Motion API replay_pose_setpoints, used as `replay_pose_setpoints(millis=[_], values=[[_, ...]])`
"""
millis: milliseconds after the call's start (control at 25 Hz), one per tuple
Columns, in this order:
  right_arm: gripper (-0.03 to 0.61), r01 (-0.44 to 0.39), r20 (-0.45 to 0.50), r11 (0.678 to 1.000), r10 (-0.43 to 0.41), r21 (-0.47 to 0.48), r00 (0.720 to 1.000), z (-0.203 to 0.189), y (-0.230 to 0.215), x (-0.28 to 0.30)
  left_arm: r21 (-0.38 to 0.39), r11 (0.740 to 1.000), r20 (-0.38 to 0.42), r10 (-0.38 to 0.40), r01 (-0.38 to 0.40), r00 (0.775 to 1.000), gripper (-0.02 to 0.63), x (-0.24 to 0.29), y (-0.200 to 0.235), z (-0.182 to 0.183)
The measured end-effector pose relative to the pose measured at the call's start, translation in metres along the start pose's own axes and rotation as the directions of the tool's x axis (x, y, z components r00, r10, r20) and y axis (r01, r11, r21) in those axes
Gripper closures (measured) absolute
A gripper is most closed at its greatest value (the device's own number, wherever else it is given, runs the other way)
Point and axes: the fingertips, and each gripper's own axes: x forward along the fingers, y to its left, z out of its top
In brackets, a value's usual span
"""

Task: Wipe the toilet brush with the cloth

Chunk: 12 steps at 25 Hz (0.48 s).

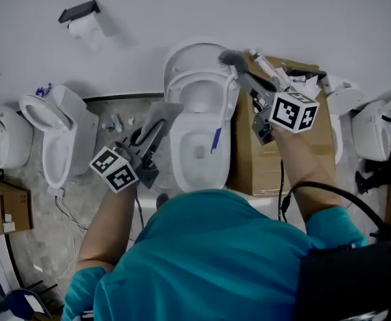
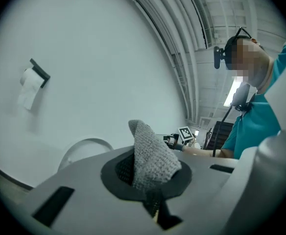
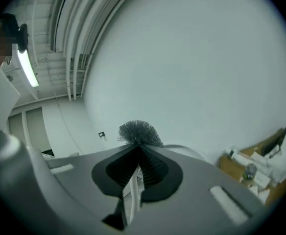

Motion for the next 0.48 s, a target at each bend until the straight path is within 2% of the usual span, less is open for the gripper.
replay_pose_setpoints(millis=[120, 280, 480], values=[[0.565, -0.009, 0.025, 0.993, 0.012, -0.117, 1.0, 0.033, 0.047, -0.001, 0.043, 0.997, 0.003, -0.06, 0.06, 0.998, 0.601, -0.001, -0.015, 0.031], [0.565, 0.005, 0.081, 0.982, 0.01, -0.186, 0.997, 0.058, 0.106, -0.014, 0.113, 0.984, 0.001, -0.141, 0.14, 0.99, 0.601, -0.007, -0.039, 0.072], [0.565, 0.055, 0.12, 0.967, -0.026, -0.248, 0.992, 0.07, 0.171, -0.008, 0.278, 0.93, -0.043, -0.24, 0.242, 0.97, 0.601, -0.008, -0.059, 0.127]])
